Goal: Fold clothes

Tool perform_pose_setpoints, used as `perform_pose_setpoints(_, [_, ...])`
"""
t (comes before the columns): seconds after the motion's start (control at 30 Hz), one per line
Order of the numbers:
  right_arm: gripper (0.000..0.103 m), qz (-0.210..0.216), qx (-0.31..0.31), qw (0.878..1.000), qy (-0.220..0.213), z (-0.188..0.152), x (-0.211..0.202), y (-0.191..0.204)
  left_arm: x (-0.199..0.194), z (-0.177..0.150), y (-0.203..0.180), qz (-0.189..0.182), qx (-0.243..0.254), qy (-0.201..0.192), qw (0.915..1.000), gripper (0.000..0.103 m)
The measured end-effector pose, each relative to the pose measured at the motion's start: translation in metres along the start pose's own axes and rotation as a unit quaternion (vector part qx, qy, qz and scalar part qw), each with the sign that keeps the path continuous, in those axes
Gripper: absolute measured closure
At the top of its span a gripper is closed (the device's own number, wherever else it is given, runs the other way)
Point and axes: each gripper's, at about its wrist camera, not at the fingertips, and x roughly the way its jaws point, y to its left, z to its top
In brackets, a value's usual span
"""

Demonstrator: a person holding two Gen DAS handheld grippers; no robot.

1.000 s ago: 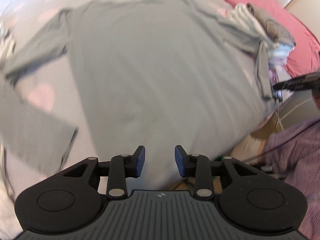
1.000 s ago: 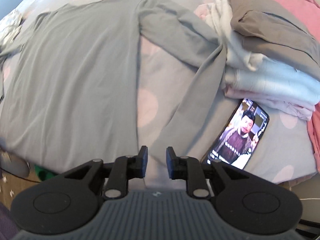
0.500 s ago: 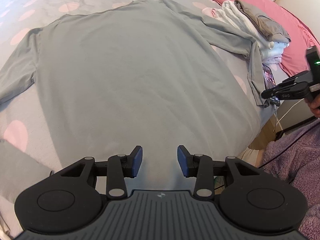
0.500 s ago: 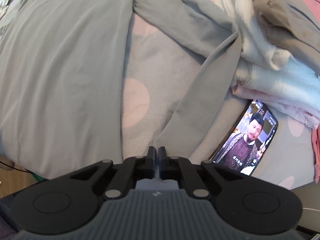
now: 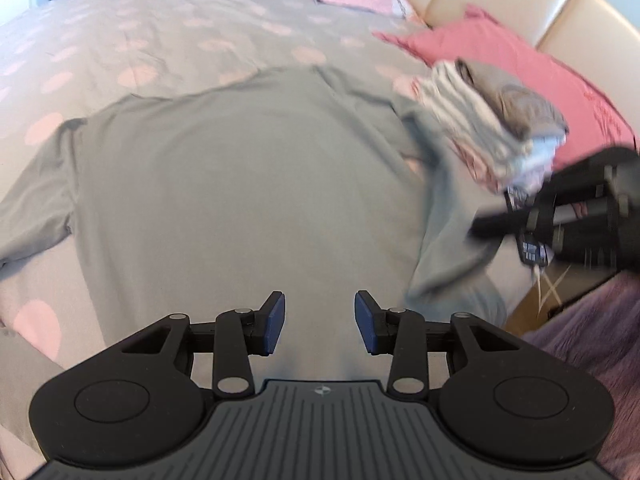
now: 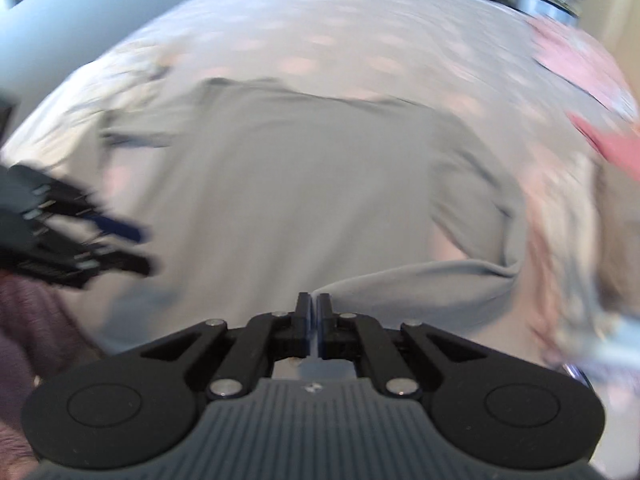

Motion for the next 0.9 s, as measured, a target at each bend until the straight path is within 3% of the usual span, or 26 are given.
perform_pose_setpoints(0.17, [0.1, 0.061, -0.081, 0.994, 0.027, 0.006, 0.027, 0.057, -0.002, -0.003, 0.009, -0.003, -0.011, 0.0, 0.9999, 0.067])
perform_pose_setpoints(0.33, [0.1, 0.09, -0.132, 0.985, 0.069, -0.009, 0.049, 0.094, -0.002, -0.008, 0.017, -0.004, -0.021, 0.006, 0.9998, 0.067])
perform_pose_setpoints(0.53, [0.091, 0.105, -0.115, 0.983, 0.094, -0.017, 0.064, 0.09, 0.006, -0.022, 0.02, -0.01, -0.014, 0.028, 0.9995, 0.067])
perform_pose_setpoints(0.6, [0.068, 0.114, -0.103, 0.984, 0.095, -0.017, 0.061, 0.085, 0.007, -0.026, 0.02, -0.016, -0.011, 0.031, 0.9993, 0.067])
perform_pose_setpoints(0.7, [0.066, 0.119, -0.099, 0.983, 0.097, -0.022, 0.056, 0.078, 0.011, -0.031, 0.021, -0.026, -0.01, 0.038, 0.9989, 0.065])
perform_pose_setpoints(0.9, [0.061, 0.099, -0.091, 0.983, 0.127, -0.039, 0.061, 0.059, 0.034, -0.031, 0.014, -0.011, 0.025, 0.048, 0.9985, 0.064])
